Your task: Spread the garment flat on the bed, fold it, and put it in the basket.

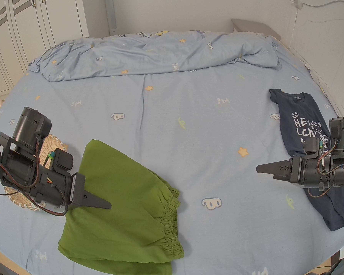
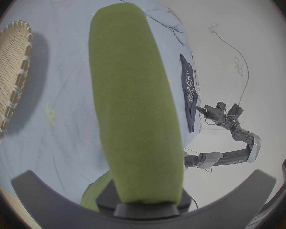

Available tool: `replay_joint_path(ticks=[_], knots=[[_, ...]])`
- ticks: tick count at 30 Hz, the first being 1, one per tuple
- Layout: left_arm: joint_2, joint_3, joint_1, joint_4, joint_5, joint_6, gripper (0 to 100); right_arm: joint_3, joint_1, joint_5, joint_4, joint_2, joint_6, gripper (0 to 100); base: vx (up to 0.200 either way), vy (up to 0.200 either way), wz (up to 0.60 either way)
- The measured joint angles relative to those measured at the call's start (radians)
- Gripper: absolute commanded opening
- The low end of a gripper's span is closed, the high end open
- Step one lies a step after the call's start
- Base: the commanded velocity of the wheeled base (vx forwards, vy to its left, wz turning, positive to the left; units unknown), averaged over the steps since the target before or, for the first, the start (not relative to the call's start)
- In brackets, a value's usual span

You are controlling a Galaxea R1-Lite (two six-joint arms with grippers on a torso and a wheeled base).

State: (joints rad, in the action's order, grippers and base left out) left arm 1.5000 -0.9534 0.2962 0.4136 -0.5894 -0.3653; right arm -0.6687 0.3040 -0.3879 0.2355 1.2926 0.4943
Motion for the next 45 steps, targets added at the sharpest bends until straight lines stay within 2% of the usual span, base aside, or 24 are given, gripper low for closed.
replay_joint_path(ticks=[16, 20, 24, 27, 32, 37, 41, 45], knots=[[0.006, 0.030, 0.079, -0.001, 0.034, 0.003, 0, 0.000, 0.001, 0.000, 0.000, 0.001, 0.000, 100, 0.000, 0.188, 0.00], [0.002, 0.039, 0.117, -0.001, 0.104, 0.025, 0, 0.000, 0.001, 0.000, 0.000, 0.001, 0.000, 100, 0.000, 0.000, 0.00], [-0.004, 0.041, 0.173, -0.003, 0.240, 0.074, 0, 0.000, 0.005, 0.000, 0.000, 0.002, 0.000, 100, 0.000, 0.000, 0.00], [-0.020, 0.021, 0.232, -0.001, 0.310, 0.103, 0, 0.000, 0.010, 0.000, 0.001, 0.003, 0.001, 100, 0.000, 0.000, 0.00], [-0.073, -0.047, 0.269, 0.017, 0.331, 0.193, 0, 0.002, 0.012, 0.000, 0.000, 0.004, 0.002, 100, 0.000, 0.000, 0.00], [-0.136, -0.106, 0.240, 0.076, 0.336, 0.311, 0, 0.007, 0.014, 0.000, 0.001, 0.008, 0.001, 100, 0.000, 0.000, 0.00], [-0.168, -0.143, 0.147, 0.086, 0.339, 0.358, 0, 0.007, 0.016, 0.001, 0.002, 0.010, 0.001, 100, 0.000, 0.000, 0.00], [-0.185, -0.191, 0.022, 0.087, 0.334, 0.377, 0, 0.009, 0.016, 0.001, 0.002, 0.011, 0.000, 100, 0.000, 0.000, 0.00]])
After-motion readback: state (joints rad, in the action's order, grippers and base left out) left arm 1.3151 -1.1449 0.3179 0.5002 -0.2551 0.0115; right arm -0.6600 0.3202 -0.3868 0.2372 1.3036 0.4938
